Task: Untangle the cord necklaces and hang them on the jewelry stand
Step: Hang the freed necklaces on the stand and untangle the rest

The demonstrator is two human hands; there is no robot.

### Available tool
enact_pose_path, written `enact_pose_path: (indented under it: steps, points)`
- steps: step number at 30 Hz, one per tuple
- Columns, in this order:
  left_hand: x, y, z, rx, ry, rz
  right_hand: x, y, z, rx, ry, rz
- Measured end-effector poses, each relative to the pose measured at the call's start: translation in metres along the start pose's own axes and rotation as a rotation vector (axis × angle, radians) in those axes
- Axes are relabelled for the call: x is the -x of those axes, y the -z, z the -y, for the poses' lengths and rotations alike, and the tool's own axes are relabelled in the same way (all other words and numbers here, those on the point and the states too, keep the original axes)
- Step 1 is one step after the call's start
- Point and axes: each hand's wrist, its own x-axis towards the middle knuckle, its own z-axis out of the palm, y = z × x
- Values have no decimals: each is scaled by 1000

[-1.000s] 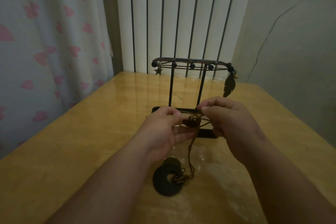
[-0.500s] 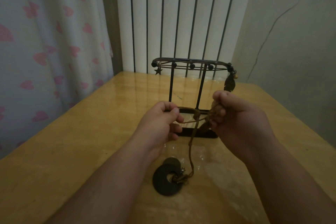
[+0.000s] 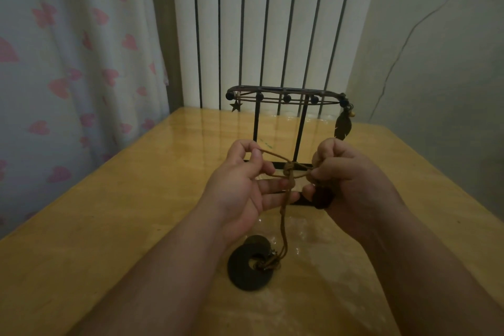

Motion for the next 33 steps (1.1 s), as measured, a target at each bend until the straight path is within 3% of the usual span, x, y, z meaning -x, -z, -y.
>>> enact_pose_path:
  steps: [9, 15, 20, 27, 33]
  points:
    - [-1, 7, -3, -274, 14, -60, 1, 2, 1, 43, 31, 55]
    - [0, 10, -2, -545, -62, 32, 0, 3, 2, 18, 67, 49]
    - [1, 9, 1, -770, -100, -66, 1, 5, 3, 46, 111, 29]
    - [0, 10, 2, -749, -127, -13, 1, 4, 1, 377, 133, -113]
    - [0, 8, 0, -353, -105, 39, 0, 1, -1, 454, 70, -163]
